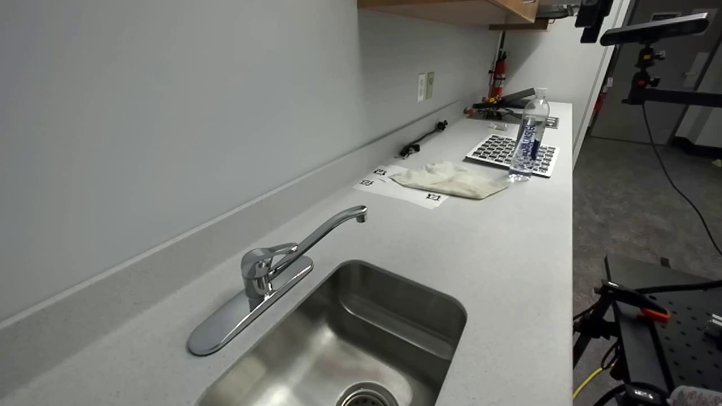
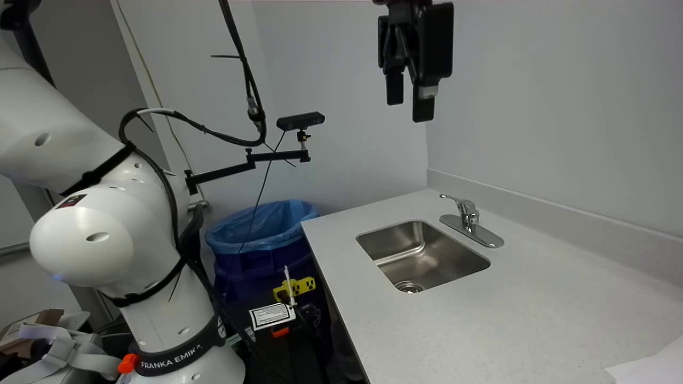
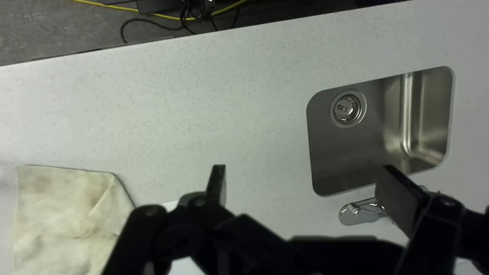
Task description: Push the faucet to the center of the sink
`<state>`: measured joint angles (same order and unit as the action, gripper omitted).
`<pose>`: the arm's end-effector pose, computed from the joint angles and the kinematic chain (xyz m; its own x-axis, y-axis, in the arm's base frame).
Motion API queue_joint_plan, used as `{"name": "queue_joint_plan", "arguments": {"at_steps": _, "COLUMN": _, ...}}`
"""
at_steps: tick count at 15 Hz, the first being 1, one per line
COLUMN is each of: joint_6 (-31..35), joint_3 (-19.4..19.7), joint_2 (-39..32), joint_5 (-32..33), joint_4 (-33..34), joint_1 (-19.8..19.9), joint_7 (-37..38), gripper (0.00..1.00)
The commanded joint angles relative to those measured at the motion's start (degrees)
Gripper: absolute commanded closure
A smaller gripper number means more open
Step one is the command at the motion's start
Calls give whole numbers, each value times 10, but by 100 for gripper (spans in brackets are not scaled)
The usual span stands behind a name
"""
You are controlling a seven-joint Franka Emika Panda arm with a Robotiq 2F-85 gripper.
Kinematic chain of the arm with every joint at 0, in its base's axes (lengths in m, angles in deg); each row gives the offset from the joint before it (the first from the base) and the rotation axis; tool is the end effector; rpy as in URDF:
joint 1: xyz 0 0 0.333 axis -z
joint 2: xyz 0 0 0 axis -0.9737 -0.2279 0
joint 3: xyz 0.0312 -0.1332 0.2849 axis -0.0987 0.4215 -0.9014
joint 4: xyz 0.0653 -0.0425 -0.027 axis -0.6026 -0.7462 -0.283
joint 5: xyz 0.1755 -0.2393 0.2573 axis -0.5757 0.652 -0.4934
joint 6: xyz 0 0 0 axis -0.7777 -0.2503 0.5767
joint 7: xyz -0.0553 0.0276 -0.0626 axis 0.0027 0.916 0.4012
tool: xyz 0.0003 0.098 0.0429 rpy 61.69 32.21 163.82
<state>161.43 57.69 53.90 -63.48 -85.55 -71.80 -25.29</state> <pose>0.3696 -0.1641 0.5718 0.9842 -0.1765 -0.0116 -0.1754 -0.9654 -0.1927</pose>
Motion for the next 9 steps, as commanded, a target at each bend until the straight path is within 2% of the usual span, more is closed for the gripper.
{"name": "queue_joint_plan", "arguments": {"at_steps": 1, "joint_6": 6, "joint_3": -14, "joint_2": -10, "joint_5": -10, "joint_4": 0, "joint_1": 12, "joint_7": -10, "gripper": 0}}
{"name": "queue_joint_plan", "arguments": {"at_steps": 6, "joint_6": 43, "joint_3": -27, "joint_2": -28, "joint_5": -8, "joint_4": -24, "joint_1": 7, "joint_7": -14, "gripper": 0}}
{"name": "queue_joint_plan", "arguments": {"at_steps": 9, "joint_6": 92, "joint_3": -34, "joint_2": -45, "joint_5": -9, "joint_4": -52, "joint_1": 4, "joint_7": -20, "gripper": 0}}
